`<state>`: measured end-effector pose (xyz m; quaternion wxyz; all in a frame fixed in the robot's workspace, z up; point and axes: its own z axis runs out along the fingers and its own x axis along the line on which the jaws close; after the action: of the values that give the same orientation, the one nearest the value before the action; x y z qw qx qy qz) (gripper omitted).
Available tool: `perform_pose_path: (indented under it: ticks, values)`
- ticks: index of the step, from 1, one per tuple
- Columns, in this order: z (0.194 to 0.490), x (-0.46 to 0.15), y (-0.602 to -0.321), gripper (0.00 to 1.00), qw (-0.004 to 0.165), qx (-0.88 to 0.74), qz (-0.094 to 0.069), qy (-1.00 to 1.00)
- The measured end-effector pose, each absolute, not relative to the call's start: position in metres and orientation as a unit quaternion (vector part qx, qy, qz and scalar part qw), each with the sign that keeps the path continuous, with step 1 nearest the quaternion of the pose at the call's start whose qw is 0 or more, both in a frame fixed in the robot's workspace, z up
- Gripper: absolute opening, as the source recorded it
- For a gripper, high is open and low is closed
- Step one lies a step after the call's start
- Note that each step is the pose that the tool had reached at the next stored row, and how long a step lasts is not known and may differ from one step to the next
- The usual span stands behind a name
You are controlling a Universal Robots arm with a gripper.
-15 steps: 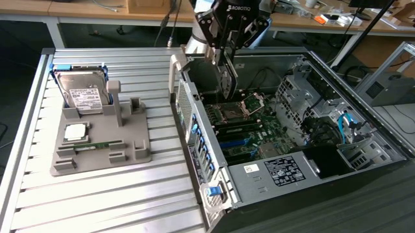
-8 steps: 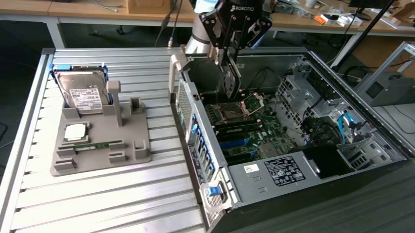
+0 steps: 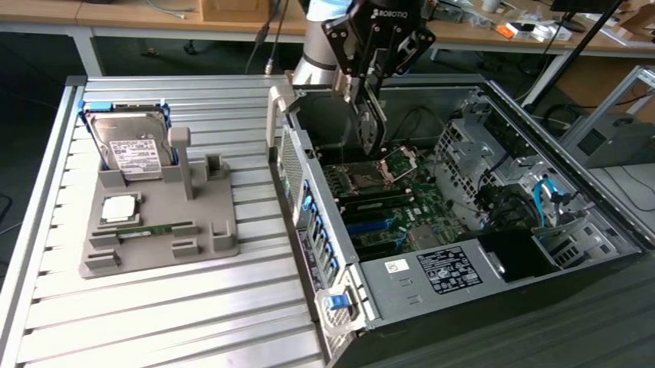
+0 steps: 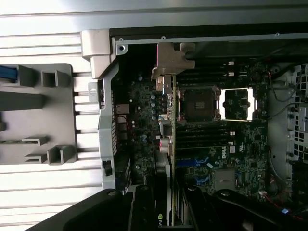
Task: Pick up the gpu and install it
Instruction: 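Pick up the gpu and move the gpu toward the slot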
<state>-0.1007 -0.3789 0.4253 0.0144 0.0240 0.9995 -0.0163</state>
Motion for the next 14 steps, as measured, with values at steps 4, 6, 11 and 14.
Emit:
perform_pose_path:
  ticks: [4,6,11,14]
  values:
    - [0.425,-0.097,-0.379,0.27,0.014,0.024,-0.016,0.999]
    - [0.425,-0.095,-0.379,0.27,0.014,0.024,-0.016,0.999]
    - [0.425,-0.090,-0.379,0.27,0.014,0.024,-0.016,0.999]
    - [0.425,-0.087,-0.379,0.27,0.014,0.024,-0.017,0.999]
